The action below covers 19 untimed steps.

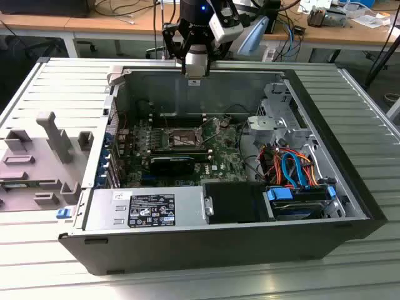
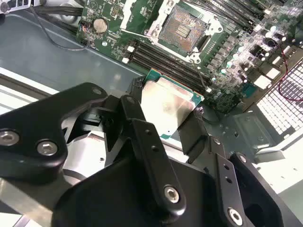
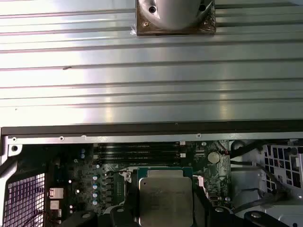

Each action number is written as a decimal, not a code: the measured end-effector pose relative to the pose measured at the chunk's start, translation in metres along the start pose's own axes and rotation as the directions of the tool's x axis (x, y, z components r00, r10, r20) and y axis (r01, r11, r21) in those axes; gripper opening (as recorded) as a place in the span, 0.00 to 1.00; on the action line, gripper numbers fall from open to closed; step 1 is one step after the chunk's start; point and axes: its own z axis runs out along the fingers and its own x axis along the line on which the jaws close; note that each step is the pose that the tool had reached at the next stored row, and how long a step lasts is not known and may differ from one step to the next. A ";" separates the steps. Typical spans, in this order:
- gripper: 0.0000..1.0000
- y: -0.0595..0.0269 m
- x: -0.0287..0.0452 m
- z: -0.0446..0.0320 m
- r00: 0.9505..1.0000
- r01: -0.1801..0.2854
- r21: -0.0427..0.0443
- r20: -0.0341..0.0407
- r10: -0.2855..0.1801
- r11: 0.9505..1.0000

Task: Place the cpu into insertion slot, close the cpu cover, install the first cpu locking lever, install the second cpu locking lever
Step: 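Place the cpu into insertion slot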

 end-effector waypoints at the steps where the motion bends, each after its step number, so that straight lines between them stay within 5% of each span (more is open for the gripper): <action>1: 0.55 0.0000 0.0000 0.0000 1.000 0.000 0.000 0.000 0.000 1.000; 19: 0.55 -0.0051 0.0013 -0.0001 1.000 0.000 0.000 0.000 0.000 1.000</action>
